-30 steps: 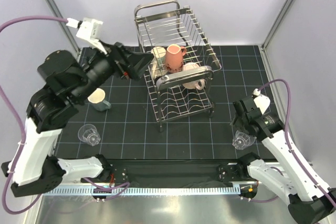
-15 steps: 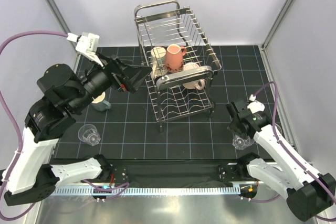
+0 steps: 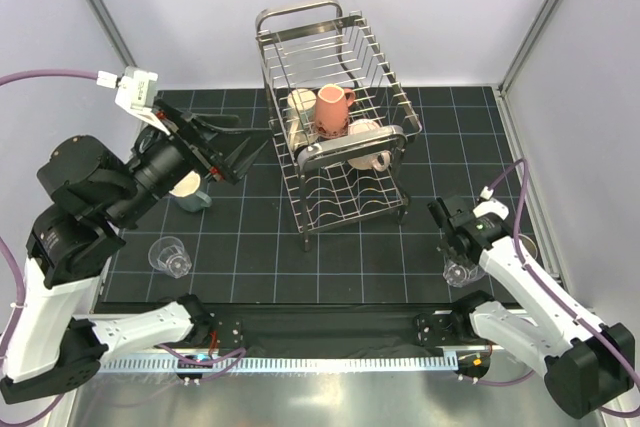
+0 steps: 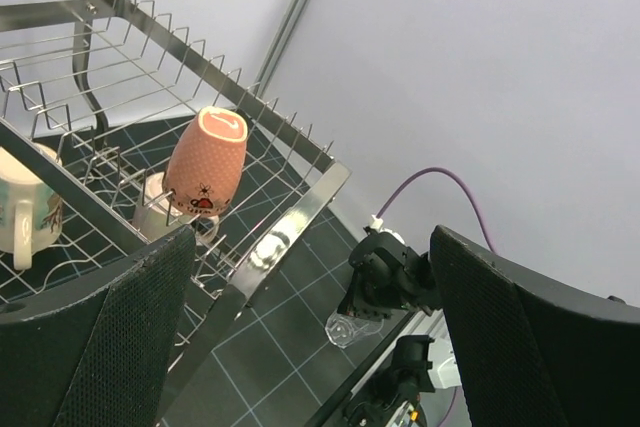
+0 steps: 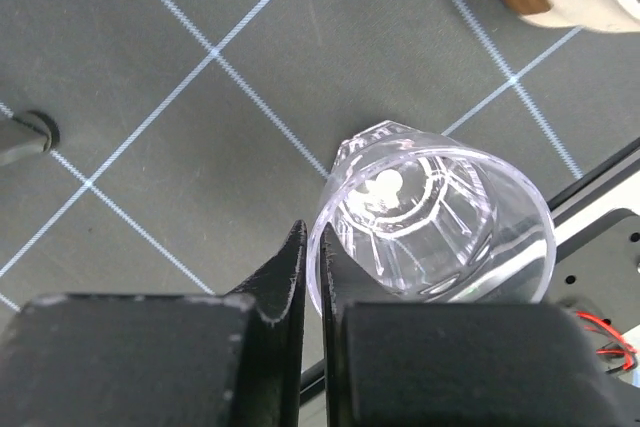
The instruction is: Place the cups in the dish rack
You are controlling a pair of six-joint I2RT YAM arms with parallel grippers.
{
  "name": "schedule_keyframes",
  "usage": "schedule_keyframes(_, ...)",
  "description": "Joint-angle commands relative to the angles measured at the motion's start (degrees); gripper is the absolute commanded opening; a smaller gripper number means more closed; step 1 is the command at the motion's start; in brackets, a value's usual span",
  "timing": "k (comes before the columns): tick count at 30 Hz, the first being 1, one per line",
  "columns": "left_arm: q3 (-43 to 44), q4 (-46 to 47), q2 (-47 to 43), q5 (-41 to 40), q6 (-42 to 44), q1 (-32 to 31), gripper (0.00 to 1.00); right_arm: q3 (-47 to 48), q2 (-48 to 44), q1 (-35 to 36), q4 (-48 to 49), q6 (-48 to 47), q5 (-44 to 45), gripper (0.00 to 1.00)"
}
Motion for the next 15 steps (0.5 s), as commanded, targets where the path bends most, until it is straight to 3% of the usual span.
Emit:
schedule_keyframes(1,0.33,2.28,-1.15,0.08,-0.38,-0.02,0.95,1.00,-1.27,-0.33,-0.22,1.37,4.33,0.04)
schedule_keyframes(6,-1.33,3.86,-1.32,2.27,-1.26,-0.02,0.96,10.13,-4.77,-0.42,-2.51,-2.66,8.10,0.04)
schedule_keyframes(11,-3.18,6.67,-1.94,3.06,-3.28,-0.11,0.98,21.98,-12.77,-0.42,1.52,-11.45,10.22,0.04)
schedule_keyframes(15,-5.90,10.71,-3.08,3.15,-5.48,-0.02,1.00,24.38,-22.44,-0.33,17.99,-18.66,5.49,0.04)
